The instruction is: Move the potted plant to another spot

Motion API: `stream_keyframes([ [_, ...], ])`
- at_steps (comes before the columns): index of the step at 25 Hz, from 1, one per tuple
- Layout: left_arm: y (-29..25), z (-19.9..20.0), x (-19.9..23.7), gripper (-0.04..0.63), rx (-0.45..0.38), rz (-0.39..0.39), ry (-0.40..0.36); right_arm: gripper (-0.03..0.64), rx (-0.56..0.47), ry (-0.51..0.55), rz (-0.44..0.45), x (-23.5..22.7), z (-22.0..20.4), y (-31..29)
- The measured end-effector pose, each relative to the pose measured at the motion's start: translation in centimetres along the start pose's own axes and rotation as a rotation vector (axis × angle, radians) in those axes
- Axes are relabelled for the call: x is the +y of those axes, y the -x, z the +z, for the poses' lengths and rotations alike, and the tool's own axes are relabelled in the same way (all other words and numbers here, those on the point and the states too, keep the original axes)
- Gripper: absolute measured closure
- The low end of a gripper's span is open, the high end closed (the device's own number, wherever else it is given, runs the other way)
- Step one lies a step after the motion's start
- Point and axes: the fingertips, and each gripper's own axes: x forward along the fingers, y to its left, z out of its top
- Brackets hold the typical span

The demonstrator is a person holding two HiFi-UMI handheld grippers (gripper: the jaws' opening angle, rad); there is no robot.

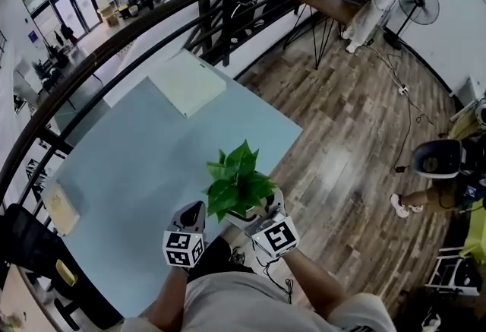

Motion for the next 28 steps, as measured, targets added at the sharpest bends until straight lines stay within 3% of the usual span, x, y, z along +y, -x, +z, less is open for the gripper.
stream_keyframes([
  [16, -3.5, 3.9, 11.8, 0.584, -0.061, 0.076, 0.131, 0.095, 0.11, 0.002, 0.146, -2.3, -0.8, -12.9],
  [23, -5.1, 3.8, 14.8, 0.584, -0.054, 0.181, 0.191, 0.095, 0.14, 0.055, 0.328, -1.9, -1.6, -17.9],
  [28, -6.8, 3.8, 17.4, 0.584, -0.079, 0.329, 0.258, 0.095, 0.13, 0.065, 0.491, -2.6, -3.0, -21.1],
])
